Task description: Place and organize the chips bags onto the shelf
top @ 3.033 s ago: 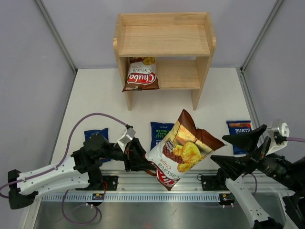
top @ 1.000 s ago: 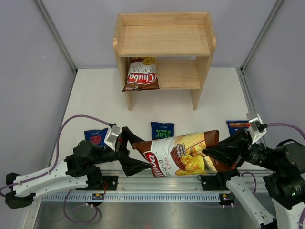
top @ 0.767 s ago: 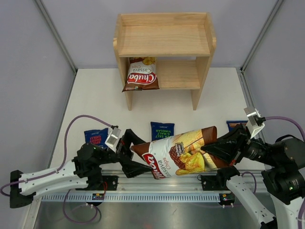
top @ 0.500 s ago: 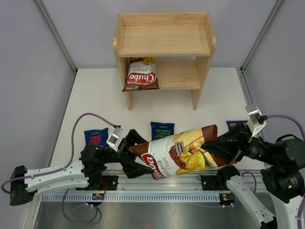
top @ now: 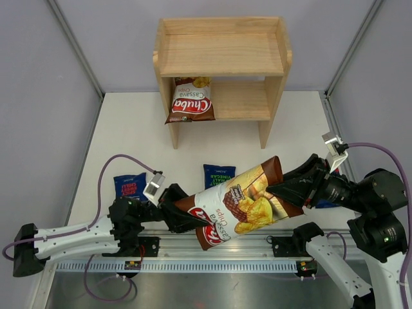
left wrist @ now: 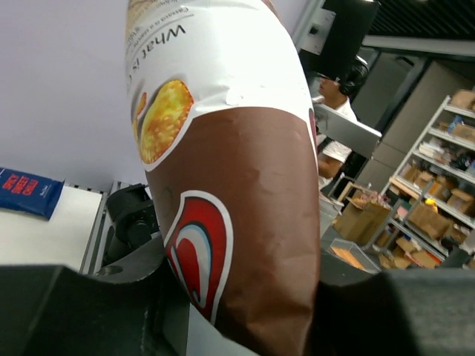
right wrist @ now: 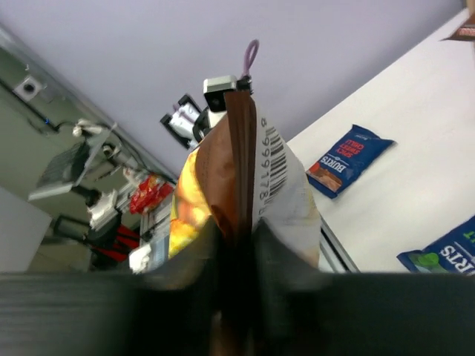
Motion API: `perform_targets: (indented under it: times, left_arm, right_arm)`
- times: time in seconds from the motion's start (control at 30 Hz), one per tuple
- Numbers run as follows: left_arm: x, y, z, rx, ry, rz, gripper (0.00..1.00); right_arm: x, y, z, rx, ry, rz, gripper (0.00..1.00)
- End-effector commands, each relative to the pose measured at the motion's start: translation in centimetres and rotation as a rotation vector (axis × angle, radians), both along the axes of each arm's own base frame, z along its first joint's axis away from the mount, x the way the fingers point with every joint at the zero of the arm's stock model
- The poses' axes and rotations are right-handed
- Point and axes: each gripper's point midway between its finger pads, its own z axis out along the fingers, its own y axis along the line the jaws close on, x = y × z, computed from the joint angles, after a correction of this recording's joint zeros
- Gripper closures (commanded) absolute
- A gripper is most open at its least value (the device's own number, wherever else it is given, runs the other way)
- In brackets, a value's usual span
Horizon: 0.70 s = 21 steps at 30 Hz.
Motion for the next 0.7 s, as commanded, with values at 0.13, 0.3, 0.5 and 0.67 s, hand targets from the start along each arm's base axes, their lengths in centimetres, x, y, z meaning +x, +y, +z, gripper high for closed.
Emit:
perform_targets:
  times: [0.13,0.3,0.5,0.67]
  left_arm:
    - [2.1,0.5,0.3,-0.013,0.095,0.118,0.91]
    - [5.7,0.3,-0.7,0.006,0.281,0.272,0.92]
    - [10.4,1.0,-1.6,-0.041,0.511,0.469,0.95]
    - [14.1,0.9,-1.5,-0.065,0.678,0.63,0.96]
  right_arm:
    - [3.9,-2.3,1.7,-0.021,-0.046,-0.299,0.07]
    - [5.9,-7.2,2.7,-0.076,-0.033,-0.643,0.01]
    - [4.7,-12.2,3.1,-0.085,-0.043,-0.89,0.01]
    - [3.7,-12.7,2.8,-0.078,-0.043,-0.895,0.01]
